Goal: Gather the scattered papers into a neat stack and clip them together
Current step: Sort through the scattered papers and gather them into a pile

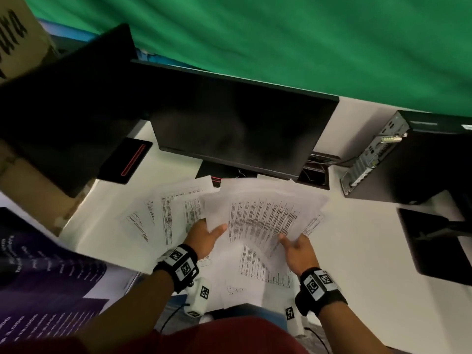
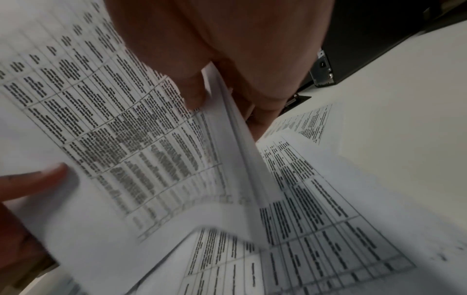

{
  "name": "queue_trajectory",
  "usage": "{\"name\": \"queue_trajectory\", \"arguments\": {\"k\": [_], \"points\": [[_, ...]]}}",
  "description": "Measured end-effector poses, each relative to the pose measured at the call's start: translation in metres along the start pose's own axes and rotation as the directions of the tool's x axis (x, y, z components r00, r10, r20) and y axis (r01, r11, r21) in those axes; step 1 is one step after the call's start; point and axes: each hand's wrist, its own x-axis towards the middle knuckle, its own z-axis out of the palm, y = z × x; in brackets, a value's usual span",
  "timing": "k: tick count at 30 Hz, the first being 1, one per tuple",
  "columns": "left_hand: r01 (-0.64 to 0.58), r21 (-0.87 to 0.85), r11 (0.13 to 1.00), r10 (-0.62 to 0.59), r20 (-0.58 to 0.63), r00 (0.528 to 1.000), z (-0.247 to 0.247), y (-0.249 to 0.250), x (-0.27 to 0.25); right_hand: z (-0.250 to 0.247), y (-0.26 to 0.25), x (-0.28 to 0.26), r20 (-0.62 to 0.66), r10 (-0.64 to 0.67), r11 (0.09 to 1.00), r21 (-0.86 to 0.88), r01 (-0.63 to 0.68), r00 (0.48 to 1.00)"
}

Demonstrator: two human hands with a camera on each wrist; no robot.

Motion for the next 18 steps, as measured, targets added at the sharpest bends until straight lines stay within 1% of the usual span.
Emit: {"name": "queue_trajectory", "arguments": {"k": [3,5,6,7,8,9,10,11,12,13,14,15,17,18], "points": [[-0.052,0.014,0.999,0.052,0.009,0.999,-0.015,-0.002,0.004,-0.003,-0.009,-0.004,0.023,-0.022,0.999,-0.039,0.023,1.000],[-0.047,0.083,0.995,0.049,-0.021,0.999,-0.029,-0.016,0.009,0.002,-0.010,-0.010,0.039,0.003,0.999,-0.053,-0.001,0.999],[-0.028,0.130,0.991,0.037,-0.066,0.997,-0.037,-0.025,0.012,0.005,-0.006,-0.010,0.030,0.032,0.999,-0.044,-0.030,0.999],[0.012,0.170,0.985,0.011,-0.137,0.991,-0.045,-0.038,0.016,0.010,0.001,-0.009,0.016,0.073,0.996,-0.049,-0.072,0.997],[0.088,0.199,0.976,-0.042,-0.223,0.974,-0.055,-0.053,0.019,0.013,0.010,-0.007,0.004,0.107,0.992,-0.061,-0.107,0.994],[0.195,0.219,0.956,-0.118,-0.322,0.939,-0.066,-0.065,0.022,0.017,0.019,-0.004,0.003,0.138,0.986,-0.096,-0.137,0.990],[0.334,0.240,0.911,-0.214,-0.417,0.884,-0.079,-0.079,0.027,0.021,0.028,-0.001,0.012,0.161,0.979,-0.126,-0.158,0.987],[0.483,0.244,0.841,-0.326,-0.482,0.813,-0.093,-0.092,0.029,0.025,0.039,0.003,0.024,0.189,0.972,-0.148,-0.183,0.982],[0.611,0.227,0.759,-0.440,-0.512,0.738,-0.106,-0.102,0.028,0.031,0.046,0.005,0.031,0.214,0.965,-0.162,-0.206,0.976],[0.696,0.210,0.687,-0.535,-0.502,0.680,-0.117,-0.113,0.030,0.035,0.052,0.006,0.030,0.240,0.954,-0.192,-0.230,0.970],[0.738,0.215,0.640,-0.597,-0.466,0.653,-0.125,-0.120,0.031,0.039,0.058,0.006,0.021,0.259,0.939,-0.240,-0.246,0.966],[0.748,0.238,0.619,-0.624,-0.428,0.653,-0.128,-0.125,0.033,0.042,0.060,0.007,0.006,0.270,0.923,-0.287,-0.257,0.963],[0.726,0.313,0.613,-0.597,-0.418,0.684,-0.125,-0.131,0.038,0.045,0.060,0.009,0.007,0.287,0.909,-0.317,-0.270,0.958],[0.721,0.337,0.606,-0.583,-0.429,0.690,-0.121,-0.131,0.040,0.046,0.060,0.010,0.013,0.299,0.907,-0.316,-0.280,0.954]]}}
